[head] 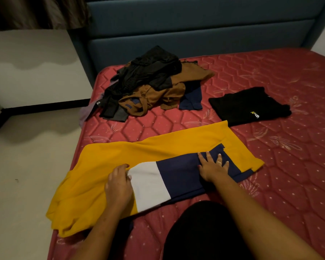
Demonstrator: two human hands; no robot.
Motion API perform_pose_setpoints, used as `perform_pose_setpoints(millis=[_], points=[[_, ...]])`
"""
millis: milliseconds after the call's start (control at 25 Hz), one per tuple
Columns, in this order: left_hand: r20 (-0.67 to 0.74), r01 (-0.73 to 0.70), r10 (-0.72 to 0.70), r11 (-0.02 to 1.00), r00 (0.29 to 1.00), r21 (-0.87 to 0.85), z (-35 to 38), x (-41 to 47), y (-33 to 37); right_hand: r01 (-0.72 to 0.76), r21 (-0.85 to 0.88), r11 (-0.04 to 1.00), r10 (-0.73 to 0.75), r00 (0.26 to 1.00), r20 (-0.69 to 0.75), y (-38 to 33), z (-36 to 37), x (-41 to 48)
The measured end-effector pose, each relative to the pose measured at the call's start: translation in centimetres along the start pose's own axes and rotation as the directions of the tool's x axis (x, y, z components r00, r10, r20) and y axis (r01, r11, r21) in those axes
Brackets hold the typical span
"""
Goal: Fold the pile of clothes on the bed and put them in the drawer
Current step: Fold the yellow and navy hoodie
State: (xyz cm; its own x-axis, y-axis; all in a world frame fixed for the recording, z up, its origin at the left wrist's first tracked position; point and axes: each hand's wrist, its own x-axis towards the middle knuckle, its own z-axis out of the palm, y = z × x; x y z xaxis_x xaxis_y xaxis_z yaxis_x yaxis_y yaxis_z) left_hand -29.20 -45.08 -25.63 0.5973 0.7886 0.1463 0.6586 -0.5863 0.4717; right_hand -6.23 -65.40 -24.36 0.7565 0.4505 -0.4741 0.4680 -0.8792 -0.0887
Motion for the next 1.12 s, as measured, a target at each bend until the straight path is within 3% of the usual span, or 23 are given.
perform_pose_setpoints(millis=[80, 160, 240, 320, 360, 480, 600, 680, 800, 880, 1000, 1120], points=[[-0.07, 0.079, -0.077, 0.996, 0.995, 0.037, -1.2, -2.6, -2.0, 0.115, -0.069, 0.991, -0.119, 0.992, -0.044, -4.4, -1.1, -1.3], [-0.122, 0.292, -0.285, 0.956, 0.951, 0.037, -2.9, -5.3, -5.3, 0.384, -0.095, 0.918, -0.39, 0.919, -0.055, -10.3, -1.0, -3.8], [-0.11, 0.551, -0.558, 0.83, 0.823, -0.089, -5.0, -7.7, -8.8, 0.596, -0.094, 0.797, -0.595, 0.803, 0.039, -16.5, 0.5, -6.3], [-0.011, 0.726, -0.756, 0.632, 0.654, -0.269, -6.8, -8.7, -11.6, 0.685, -0.082, 0.724, -0.667, 0.725, 0.172, -21.7, 2.2, -8.0], [0.054, 0.752, -0.793, 0.551, 0.607, -0.362, -7.4, -8.7, -12.4, 0.7, -0.1, 0.707, -0.669, 0.708, 0.228, -23.4, 3.0, -8.5], [0.2, 0.697, -0.767, 0.398, 0.609, -0.596, -8.6, -7.8, -13.9, 0.7, -0.233, 0.676, -0.621, 0.71, 0.331, -26.4, 5.3, -9.8], [0.138, 0.724, -0.766, 0.51, 0.628, -0.464, -9.7, -5.2, -14.3, 0.713, -0.199, 0.672, -0.625, 0.691, 0.363, -27.5, 5.3, -9.6], [0.07, 0.678, -0.703, 0.648, 0.708, -0.345, -10.1, -2.2, -14.9, 0.715, -0.077, 0.695, -0.663, 0.677, 0.319, -28.0, 3.1, -7.9], [0.106, 0.516, -0.505, 0.843, 0.856, -0.152, -9.8, 3.5, -15.4, 0.628, 0.041, 0.777, -0.628, 0.771, 0.102, -28.2, -2.0, -3.2], [0.17, 0.42, -0.401, 0.902, 0.9, -0.101, -9.1, 7.8, -15.0, 0.555, 0.049, 0.83, -0.557, 0.831, 0.018, -28.2, -4.6, 0.9], [0.31, 0.361, -0.329, 0.931, 0.892, -0.051, -7.2, 13.1, -13.9, 0.477, 0.047, 0.878, -0.478, 0.878, 0.026, -28.1, -5.9, 6.1], [0.381, 0.408, -0.352, 0.91, 0.855, -0.074, -5.4, 15.9, -13.1, 0.474, 0.198, 0.858, -0.499, 0.86, 0.106, -28.5, -4.4, 8.7]])
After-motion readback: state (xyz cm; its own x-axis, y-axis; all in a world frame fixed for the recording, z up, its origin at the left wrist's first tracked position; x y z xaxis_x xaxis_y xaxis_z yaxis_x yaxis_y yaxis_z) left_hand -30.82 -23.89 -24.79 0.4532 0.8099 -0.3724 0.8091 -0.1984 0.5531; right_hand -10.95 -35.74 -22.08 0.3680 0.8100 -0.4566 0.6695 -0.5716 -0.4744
